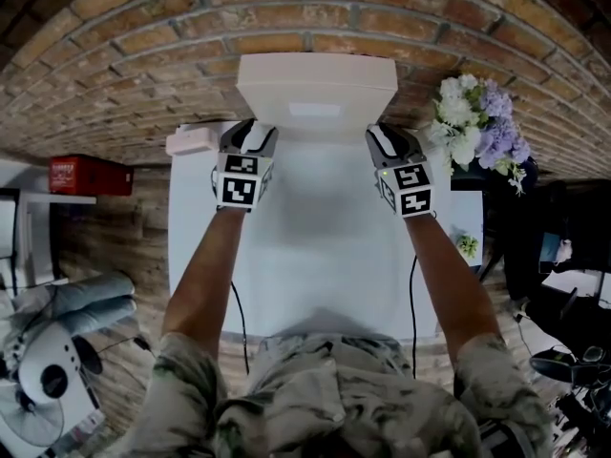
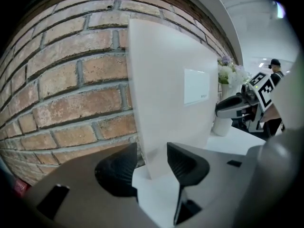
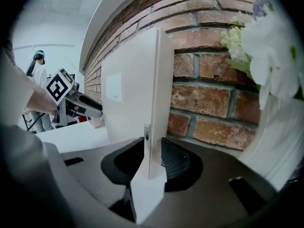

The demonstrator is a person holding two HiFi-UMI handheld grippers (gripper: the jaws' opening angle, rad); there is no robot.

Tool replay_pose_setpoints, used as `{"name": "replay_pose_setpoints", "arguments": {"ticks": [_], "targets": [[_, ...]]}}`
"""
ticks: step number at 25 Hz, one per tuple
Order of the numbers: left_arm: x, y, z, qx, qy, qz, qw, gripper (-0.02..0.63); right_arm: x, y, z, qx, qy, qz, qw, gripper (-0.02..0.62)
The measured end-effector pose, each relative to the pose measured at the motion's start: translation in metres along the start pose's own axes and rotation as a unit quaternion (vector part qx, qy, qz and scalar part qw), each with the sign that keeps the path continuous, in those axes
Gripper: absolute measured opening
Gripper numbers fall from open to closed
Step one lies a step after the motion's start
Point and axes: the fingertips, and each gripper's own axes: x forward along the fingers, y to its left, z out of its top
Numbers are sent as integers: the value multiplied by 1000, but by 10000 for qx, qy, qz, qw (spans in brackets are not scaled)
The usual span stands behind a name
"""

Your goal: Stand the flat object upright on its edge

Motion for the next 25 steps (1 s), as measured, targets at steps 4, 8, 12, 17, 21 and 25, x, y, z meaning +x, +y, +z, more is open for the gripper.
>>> {"name": "replay_pose_setpoints", "arguments": {"ticks": [4, 8, 12, 17, 21, 25], "targets": [[-18, 1, -1, -131, -49, -23, 9999, 209, -15, 4, -6, 80, 44, -43, 9999, 128], [-41, -4, -10, -304, -76, -108, 9995, 209, -32, 18, -10, 127, 50, -48, 9999, 115], [-65, -16, -17, -403, -184, -263, 9987, 209, -50, 41, -6, 72, -24, -26, 10000, 101], [-101, -35, -24, -593, -355, -563, 9960, 187, -79, 76, 2, 34, -156, -15, 9999, 77], [-136, -54, -28, -720, -488, -802, 9930, 143, -105, 111, 8, 13, -265, 20, 9996, 55], [-172, -75, -43, -785, -474, -1063, 9901, 86, -133, 147, 7, 59, -306, 78, 9995, 40]]}}
